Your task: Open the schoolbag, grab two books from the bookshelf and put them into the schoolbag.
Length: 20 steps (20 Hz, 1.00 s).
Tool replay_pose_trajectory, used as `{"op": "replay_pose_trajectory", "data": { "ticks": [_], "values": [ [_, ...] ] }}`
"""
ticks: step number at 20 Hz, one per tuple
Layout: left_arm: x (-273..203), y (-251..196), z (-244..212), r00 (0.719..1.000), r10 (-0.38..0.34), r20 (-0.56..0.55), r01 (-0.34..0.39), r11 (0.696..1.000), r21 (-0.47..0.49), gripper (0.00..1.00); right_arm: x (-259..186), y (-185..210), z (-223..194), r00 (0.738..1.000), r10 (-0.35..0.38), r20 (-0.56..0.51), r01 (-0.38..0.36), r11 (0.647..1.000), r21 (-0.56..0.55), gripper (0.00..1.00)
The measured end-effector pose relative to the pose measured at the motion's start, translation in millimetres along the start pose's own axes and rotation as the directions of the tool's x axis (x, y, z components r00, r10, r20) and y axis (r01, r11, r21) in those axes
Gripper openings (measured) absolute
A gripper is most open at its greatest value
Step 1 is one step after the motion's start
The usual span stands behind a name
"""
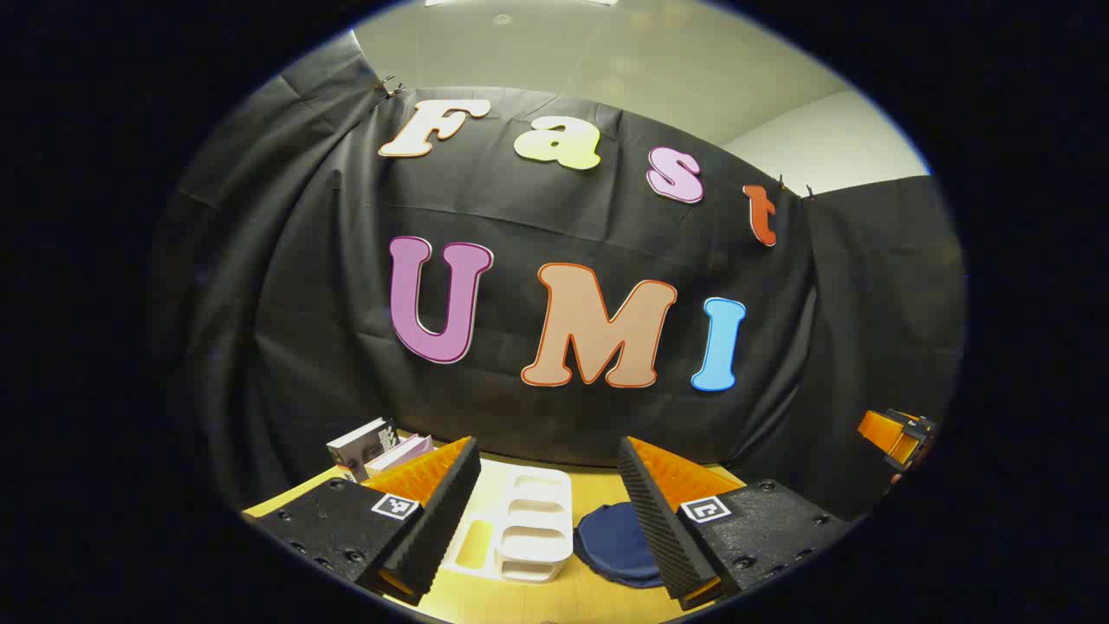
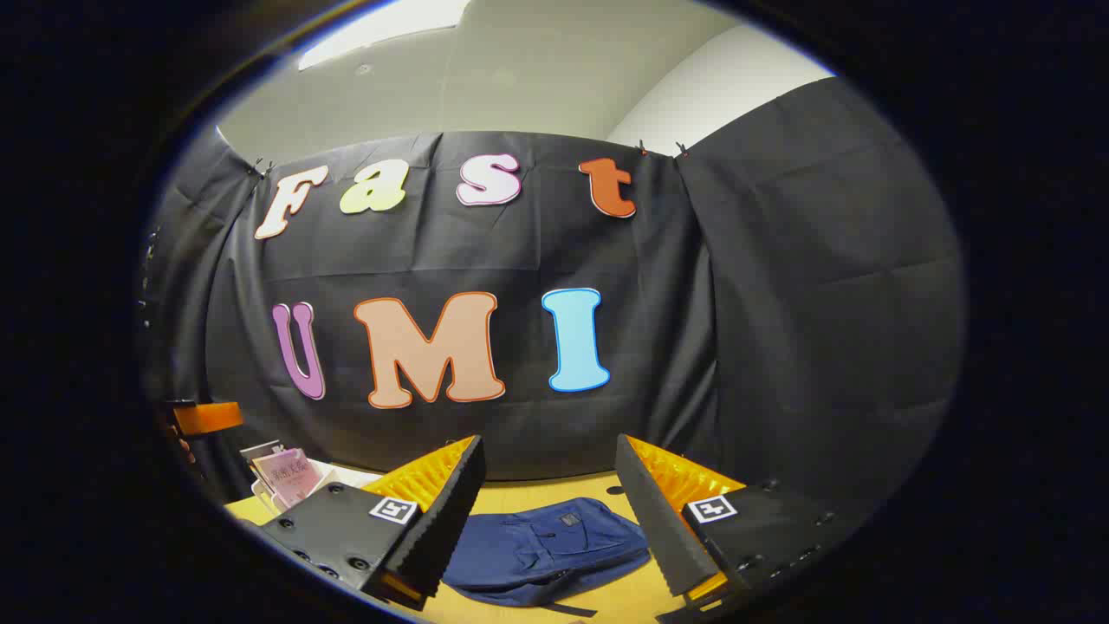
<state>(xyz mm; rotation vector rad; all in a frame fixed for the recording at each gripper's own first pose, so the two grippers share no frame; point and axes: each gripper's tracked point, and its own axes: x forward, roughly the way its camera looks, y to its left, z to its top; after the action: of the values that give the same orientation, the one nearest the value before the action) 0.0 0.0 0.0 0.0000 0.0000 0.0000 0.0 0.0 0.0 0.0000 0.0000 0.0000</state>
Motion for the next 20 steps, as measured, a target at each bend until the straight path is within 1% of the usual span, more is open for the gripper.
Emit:
{"op": "replay_pose_trajectory", "data": {
  "ticks": [1, 2, 3, 5, 11, 15, 16, 17, 18, 20],
  "values": [
    [0, 2, 0, 1.0, 0.013, -0.003, -0.013, 1.0, -0.002, 0.9, 1, 0, -2, 1.0, 0.002, -0.005, -0.002, 1.0, -0.011, 0.95],
    [0, 4, -1, 1.0, 0.027, -0.005, -0.027, 1.0, -0.002, 0.89, 1, 0, -6, 1.0, 0.008, -0.011, -0.008, 1.0, -0.02, 0.97],
    [-1, 7, 0, 0.999, 0.042, -0.005, -0.042, 0.999, 0.002, 0.93, 3, 2, -8, 1.0, 0.015, -0.018, -0.016, 1.0, -0.027, 0.95],
    [-2, 10, -2, 0.998, 0.062, -0.007, -0.062, 0.998, 0.016, 0.89, 6, 4, -12, 0.999, 0.034, -0.028, -0.035, 0.999, -0.033, 0.97],
    [1, 10, -6, 0.994, 0.107, -0.019, -0.107, 0.994, 0.027, 0.9, 21, 5, -19, 0.995, 0.09, -0.046, -0.091, 0.996, -0.018, 0.97],
    [1, 12, -9, 0.989, 0.147, -0.017, -0.147, 0.989, 0.022, 0.89, 34, 0, -27, 0.991, 0.125, -0.057, -0.127, 0.991, -0.035, 0.97],
    [1, 14, -8, 0.987, 0.161, -0.007, -0.16, 0.987, 0.027, 0.93, 36, -1, -30, 0.989, 0.136, -0.058, -0.139, 0.989, -0.043, 0.97],
    [2, 17, -7, 0.984, 0.177, 0.0, -0.177, 0.984, 0.033, 0.89, 38, 0, -33, 0.987, 0.146, -0.061, -0.149, 0.988, -0.048, 0.97],
    [4, 20, -7, 0.982, 0.188, 0.005, -0.188, 0.981, 0.036, 0.89, 41, 2, -39, 0.985, 0.156, -0.072, -0.16, 0.986, -0.051, 0.99],
    [10, 22, -2, 0.981, 0.192, 0.026, -0.193, 0.981, 0.032, 0.9, 44, 7, -47, 0.982, 0.168, -0.093, -0.174, 0.983, -0.067, 0.97]
  ]
}}
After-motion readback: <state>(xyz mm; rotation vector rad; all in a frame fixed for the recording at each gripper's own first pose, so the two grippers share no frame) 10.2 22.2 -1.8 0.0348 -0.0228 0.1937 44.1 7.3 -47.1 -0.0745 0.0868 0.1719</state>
